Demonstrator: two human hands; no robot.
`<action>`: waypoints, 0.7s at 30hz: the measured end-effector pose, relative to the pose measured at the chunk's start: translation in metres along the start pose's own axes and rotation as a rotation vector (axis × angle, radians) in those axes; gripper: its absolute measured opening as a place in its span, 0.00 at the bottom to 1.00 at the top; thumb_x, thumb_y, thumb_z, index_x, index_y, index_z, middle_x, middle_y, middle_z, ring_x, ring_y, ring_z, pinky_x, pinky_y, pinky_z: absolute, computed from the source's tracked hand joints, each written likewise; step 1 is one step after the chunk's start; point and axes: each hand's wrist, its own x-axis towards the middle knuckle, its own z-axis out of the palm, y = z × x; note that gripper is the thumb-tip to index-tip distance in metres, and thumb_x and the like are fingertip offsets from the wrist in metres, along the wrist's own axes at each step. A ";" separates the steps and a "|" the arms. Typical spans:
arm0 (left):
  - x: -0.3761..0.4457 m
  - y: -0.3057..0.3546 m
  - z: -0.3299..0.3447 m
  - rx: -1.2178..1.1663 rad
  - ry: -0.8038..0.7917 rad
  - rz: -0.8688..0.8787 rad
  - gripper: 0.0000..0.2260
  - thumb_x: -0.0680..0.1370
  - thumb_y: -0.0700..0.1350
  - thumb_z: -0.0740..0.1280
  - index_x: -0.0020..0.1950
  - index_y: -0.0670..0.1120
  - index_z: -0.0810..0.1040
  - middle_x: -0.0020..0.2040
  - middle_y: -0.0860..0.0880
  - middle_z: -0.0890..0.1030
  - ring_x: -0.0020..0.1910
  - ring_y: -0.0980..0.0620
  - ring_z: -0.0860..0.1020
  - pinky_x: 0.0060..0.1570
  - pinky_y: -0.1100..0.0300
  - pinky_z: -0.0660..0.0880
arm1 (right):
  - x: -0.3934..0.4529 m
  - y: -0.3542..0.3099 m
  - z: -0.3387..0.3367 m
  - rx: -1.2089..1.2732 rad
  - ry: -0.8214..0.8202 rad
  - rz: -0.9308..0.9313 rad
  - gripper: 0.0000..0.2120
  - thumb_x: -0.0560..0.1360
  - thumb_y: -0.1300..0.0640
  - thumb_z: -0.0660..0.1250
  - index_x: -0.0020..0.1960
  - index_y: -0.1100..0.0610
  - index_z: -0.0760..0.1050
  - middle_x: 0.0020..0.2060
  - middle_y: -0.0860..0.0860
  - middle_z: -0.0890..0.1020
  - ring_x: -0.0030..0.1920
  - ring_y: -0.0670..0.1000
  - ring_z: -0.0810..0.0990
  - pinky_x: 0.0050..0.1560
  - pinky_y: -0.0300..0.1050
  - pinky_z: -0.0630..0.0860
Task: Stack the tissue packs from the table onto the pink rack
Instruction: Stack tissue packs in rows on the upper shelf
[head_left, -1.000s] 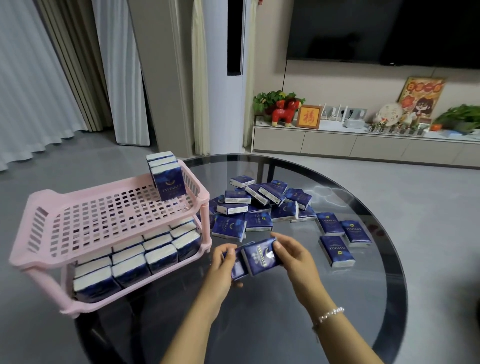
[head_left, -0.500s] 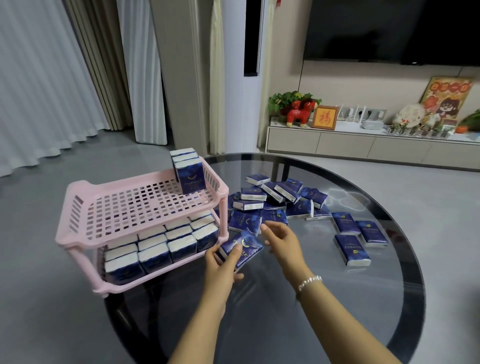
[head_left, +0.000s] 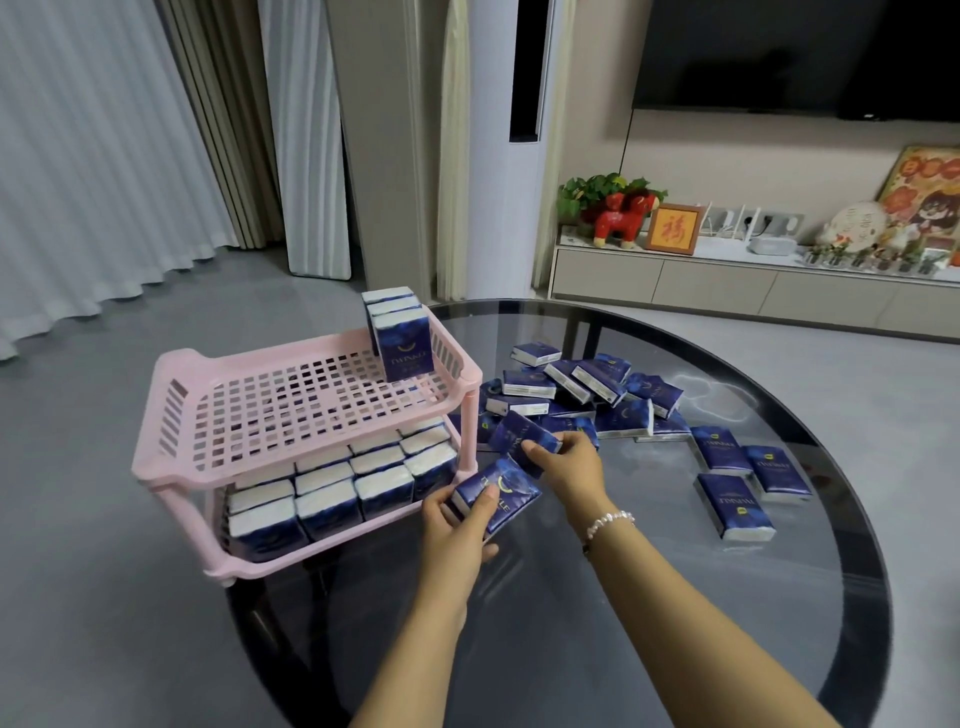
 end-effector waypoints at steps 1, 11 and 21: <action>0.000 -0.001 0.000 0.009 -0.001 0.004 0.16 0.76 0.47 0.70 0.59 0.48 0.69 0.50 0.51 0.75 0.46 0.54 0.76 0.44 0.56 0.78 | -0.003 0.001 -0.007 0.070 -0.003 0.002 0.15 0.71 0.53 0.73 0.51 0.58 0.72 0.45 0.54 0.80 0.44 0.52 0.78 0.46 0.47 0.75; -0.007 0.000 0.001 0.061 -0.162 -0.028 0.07 0.78 0.50 0.65 0.56 0.55 0.74 0.55 0.50 0.77 0.47 0.55 0.77 0.41 0.59 0.76 | -0.066 -0.005 -0.055 0.336 -0.346 -0.135 0.13 0.80 0.52 0.59 0.62 0.51 0.75 0.54 0.52 0.83 0.53 0.52 0.81 0.55 0.50 0.77; -0.026 0.000 0.001 -0.088 -0.192 -0.030 0.28 0.67 0.49 0.72 0.65 0.45 0.71 0.60 0.44 0.80 0.59 0.48 0.79 0.62 0.51 0.73 | -0.107 0.001 -0.031 -0.119 -0.058 -0.404 0.14 0.79 0.52 0.61 0.63 0.53 0.75 0.47 0.53 0.75 0.45 0.34 0.74 0.44 0.23 0.66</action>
